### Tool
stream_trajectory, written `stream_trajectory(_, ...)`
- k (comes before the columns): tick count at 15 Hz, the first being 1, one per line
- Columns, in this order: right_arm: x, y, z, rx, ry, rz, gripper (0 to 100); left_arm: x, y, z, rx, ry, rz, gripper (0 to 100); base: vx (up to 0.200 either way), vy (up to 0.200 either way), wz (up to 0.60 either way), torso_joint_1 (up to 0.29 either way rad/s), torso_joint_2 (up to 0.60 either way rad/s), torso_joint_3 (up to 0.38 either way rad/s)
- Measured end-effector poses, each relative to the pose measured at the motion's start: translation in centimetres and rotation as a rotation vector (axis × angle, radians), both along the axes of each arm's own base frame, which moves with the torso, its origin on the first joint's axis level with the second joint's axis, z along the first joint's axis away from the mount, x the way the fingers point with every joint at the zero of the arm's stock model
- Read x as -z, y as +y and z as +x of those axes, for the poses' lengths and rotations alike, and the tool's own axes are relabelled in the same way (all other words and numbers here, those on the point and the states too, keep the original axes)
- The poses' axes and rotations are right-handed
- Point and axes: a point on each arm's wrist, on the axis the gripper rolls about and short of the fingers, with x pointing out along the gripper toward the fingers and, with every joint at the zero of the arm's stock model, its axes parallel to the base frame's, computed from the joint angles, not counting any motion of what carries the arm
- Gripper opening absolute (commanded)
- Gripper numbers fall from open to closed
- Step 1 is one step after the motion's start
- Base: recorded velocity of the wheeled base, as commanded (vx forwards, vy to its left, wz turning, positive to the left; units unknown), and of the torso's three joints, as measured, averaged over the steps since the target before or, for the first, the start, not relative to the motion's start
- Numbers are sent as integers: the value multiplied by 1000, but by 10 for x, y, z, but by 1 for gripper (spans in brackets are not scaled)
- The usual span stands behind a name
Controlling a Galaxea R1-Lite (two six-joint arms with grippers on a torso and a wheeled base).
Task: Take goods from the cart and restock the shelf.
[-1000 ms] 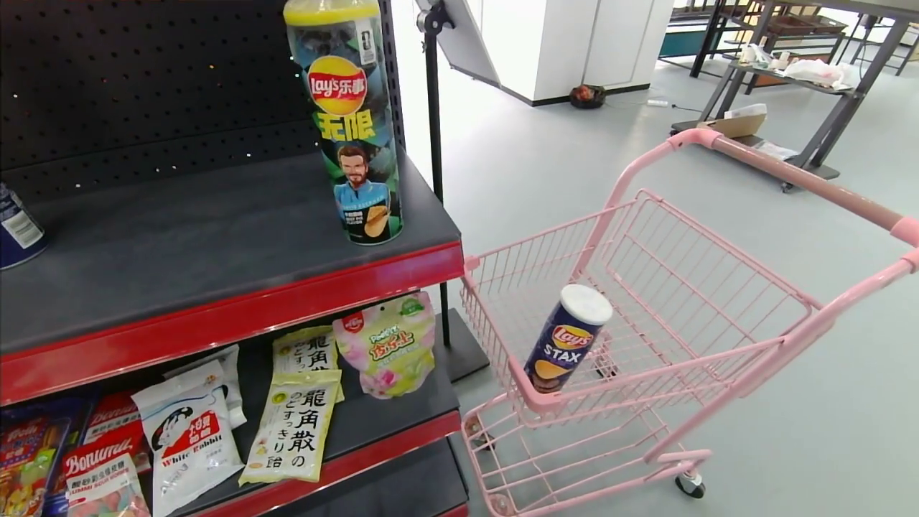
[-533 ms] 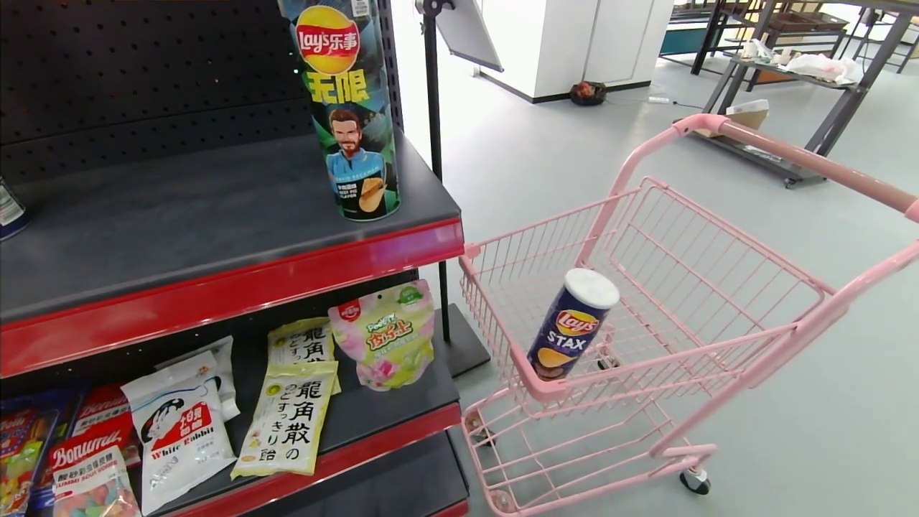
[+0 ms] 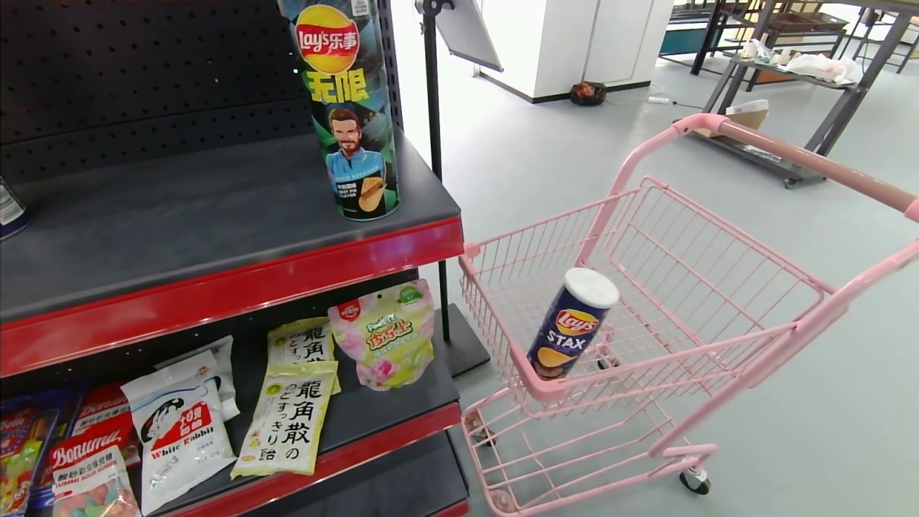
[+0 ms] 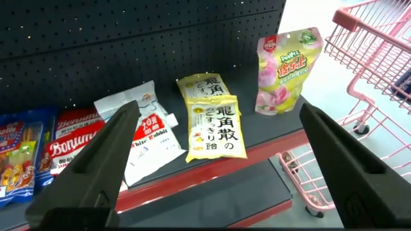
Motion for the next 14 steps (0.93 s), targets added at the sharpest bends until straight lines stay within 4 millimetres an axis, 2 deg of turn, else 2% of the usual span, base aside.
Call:
stream_trajectory(1,-19,2,25,-41,59,3,100,0,0,0,0,0,0,100,0,0,0,0,0,0)
stream_trajectory(3,-30,8,76,-168,183,-3,100,0,0,0,0,0,0,100,0,0,0,0,0,0)
stream_trajectory(5,-16,20,124,-292,251,-10,100,0,0,0,0,0,0,100,0,0,0,0,0,0)
stream_trajectory(7,12,34,159,-400,288,-19,100,0,0,0,0,0,0,100,0,0,0,0,0,0)
stream_trajectory(11,62,55,193,-502,469,-28,100,0,0,0,0,0,0,100,0,0,0,0,0,0)
stream_trajectory(14,78,64,213,-530,482,-29,100,0,0,0,-1,0,0,100,0,0,0,0,0,0)
